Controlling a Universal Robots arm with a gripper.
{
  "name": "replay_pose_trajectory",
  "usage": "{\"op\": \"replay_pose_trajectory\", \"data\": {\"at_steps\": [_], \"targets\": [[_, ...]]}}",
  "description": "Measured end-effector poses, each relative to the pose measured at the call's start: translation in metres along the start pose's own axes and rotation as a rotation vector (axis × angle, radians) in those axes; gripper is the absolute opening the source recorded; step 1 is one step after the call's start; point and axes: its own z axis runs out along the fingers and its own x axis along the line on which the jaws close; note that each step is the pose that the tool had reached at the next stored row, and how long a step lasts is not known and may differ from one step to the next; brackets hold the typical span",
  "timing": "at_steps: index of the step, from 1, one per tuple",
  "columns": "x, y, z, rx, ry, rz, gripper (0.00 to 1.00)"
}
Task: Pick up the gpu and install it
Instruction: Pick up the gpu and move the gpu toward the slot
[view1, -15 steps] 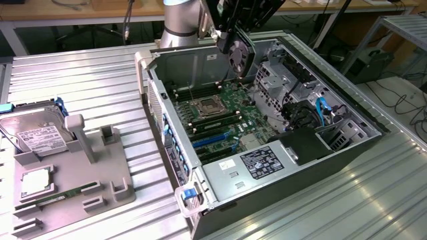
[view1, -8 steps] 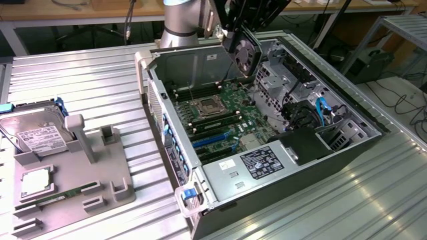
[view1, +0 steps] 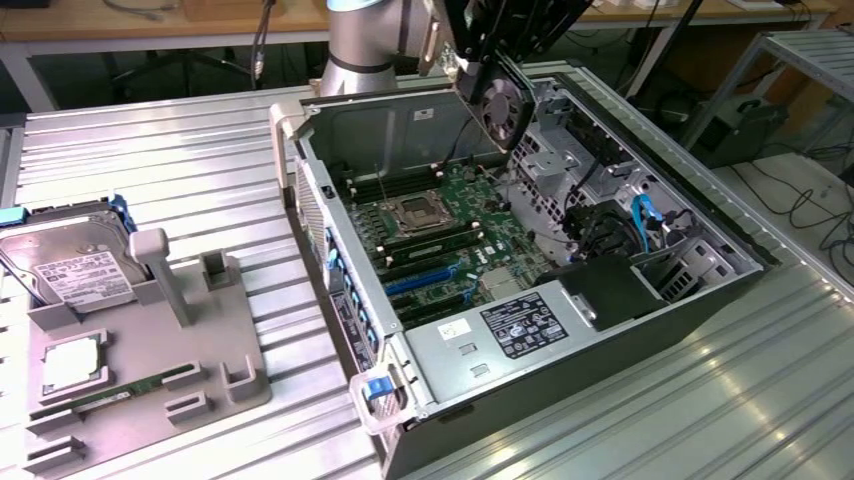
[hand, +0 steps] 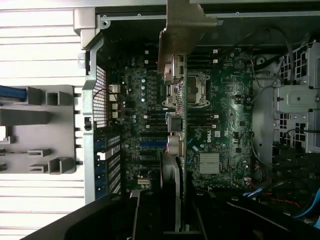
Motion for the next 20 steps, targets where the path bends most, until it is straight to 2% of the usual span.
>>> {"op": "replay_pose_trajectory", "data": {"at_steps": [15,16,20], "targets": [[-0.026,0.0003,-0.001,0.0001,0.0,0.0,0.27],[-0.032,0.0003,-0.0012,0.0001,0.0,0.0,0.27],[-0.039,0.0004,-0.0015,0.0001,0.0,0.0,0.27]]}}
